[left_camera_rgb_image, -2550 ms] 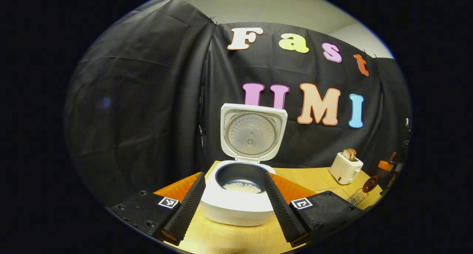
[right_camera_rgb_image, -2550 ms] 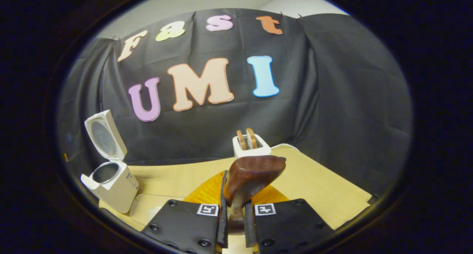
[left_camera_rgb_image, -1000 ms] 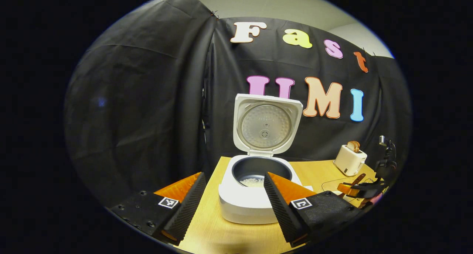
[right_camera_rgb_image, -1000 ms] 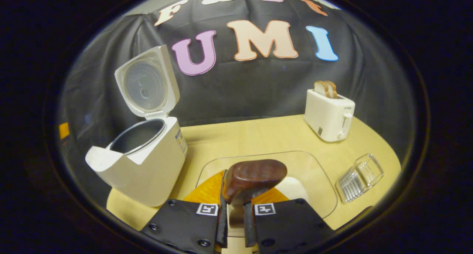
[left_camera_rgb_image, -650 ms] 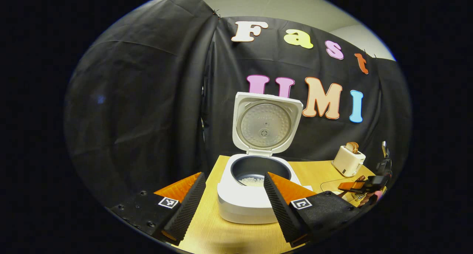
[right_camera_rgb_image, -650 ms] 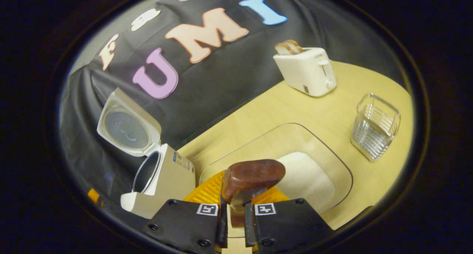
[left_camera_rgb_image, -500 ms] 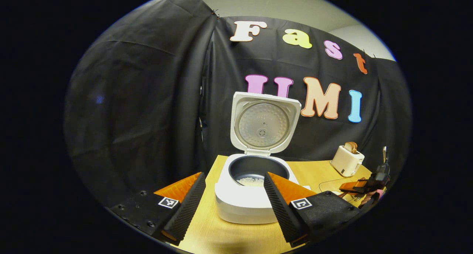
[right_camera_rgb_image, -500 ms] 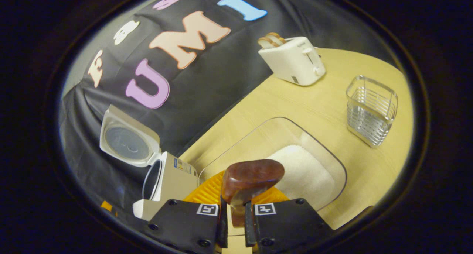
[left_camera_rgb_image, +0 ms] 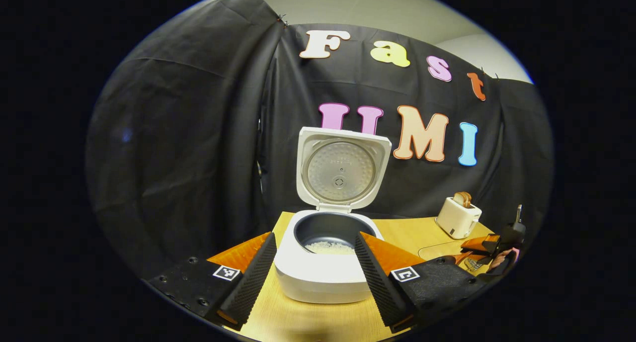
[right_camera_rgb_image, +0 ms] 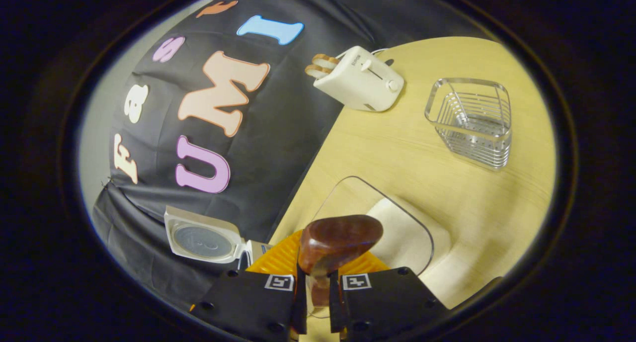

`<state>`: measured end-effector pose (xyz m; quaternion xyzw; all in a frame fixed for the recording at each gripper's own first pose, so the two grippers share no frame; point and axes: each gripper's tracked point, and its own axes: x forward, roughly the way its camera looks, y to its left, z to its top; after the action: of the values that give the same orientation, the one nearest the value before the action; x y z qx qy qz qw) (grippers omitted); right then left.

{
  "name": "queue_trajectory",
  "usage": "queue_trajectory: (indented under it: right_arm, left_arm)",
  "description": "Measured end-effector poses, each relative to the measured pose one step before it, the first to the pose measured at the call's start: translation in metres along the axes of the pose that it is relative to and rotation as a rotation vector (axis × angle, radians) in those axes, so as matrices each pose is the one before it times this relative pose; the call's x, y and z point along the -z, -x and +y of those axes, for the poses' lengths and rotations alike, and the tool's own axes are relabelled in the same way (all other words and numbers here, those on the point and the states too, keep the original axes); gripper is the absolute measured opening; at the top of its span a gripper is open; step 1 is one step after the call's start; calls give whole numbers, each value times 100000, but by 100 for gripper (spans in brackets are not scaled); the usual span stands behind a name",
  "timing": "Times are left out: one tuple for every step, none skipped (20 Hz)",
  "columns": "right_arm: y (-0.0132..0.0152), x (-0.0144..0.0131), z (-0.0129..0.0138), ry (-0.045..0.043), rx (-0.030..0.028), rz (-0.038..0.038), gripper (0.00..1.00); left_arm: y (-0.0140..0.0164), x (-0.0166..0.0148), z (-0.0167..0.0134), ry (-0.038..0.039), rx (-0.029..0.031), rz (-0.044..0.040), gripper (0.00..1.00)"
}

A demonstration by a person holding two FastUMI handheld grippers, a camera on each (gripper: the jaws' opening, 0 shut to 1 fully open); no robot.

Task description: Close the left gripper, press the button to open the rice cooker; take a wooden spoon from the chopstick holder with the right hand, scoop a spoonful of rice and pour it into the rice cooker, then put the wooden spoon back into the chopstick holder.

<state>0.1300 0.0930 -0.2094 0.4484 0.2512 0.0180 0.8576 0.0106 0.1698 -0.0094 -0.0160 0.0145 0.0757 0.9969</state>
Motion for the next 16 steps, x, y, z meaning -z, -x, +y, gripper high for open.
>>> queue_trajectory:
  right_arm:
    - [306, -182, 731, -1367, -1307, -442, 22]
    - [227, 22, 938, -1051, -1673, -412, 22]
    - [100, 3, 1014, -759, -1833, -299, 22]
    - [111, -23, 1052, -475, -1790, -288, 22]
    - [205, 20, 1088, -59, -1718, -236, 21]
    - [46, -102, 1018, 303, -1656, -628, 21]
    - [214, -41, 1019, 943, -1545, -717, 21]
    - [137, 2, 1053, 1918, -1224, -763, 22]
    - [19, -57, 970, 3132, -865, -571, 21]
    - [62, -104, 1054, 4332, -931, -650, 21]
    - [46, -89, 1245, 4370, -1014, -705, 21]
    - [5, -89, 1348, 3493, -1321, -296, 20]
    - [-115, -69, 1458, 2237, -1918, 212, 21]
    - [-193, -36, 1652, 985, -2278, 425, 22]
    - [-312, -50, 1563, 250, -2455, 636, 22]
    - [-354, 104, 1586, 8, -2376, 535, 22]
  left_arm:
    - [-55, 40, -130, -176, 449, 195, 94]
    - [27, 121, -154, -5, 540, 236, 94]
    - [8, 39, -103, 144, 556, 49, 94]
    - [75, -46, -72, 260, 547, -64, 94]
    - [-1, 20, -15, 198, 467, -121, 94]
    - [82, -8, 15, -6, 280, -79, 94]
    - [23, 15, 60, -294, 297, 134, 94]
    - [170, 109, 105, -640, 69, 47, 94]
    - [153, 136, 14, -504, 387, 281, 94]
    - [180, 104, 21, -173, 446, 405, 94]
    - [251, 240, -71, 182, 567, 436, 94]
    - [234, 220, -78, 325, 525, 548, 94]
    - [219, 190, 27, 226, 320, 395, 94]
    - [241, 322, 28, 274, 296, 450, 94]
    - [221, 222, -67, 379, 316, 444, 94]
    - [43, 99, 3, 555, 292, 326, 94]
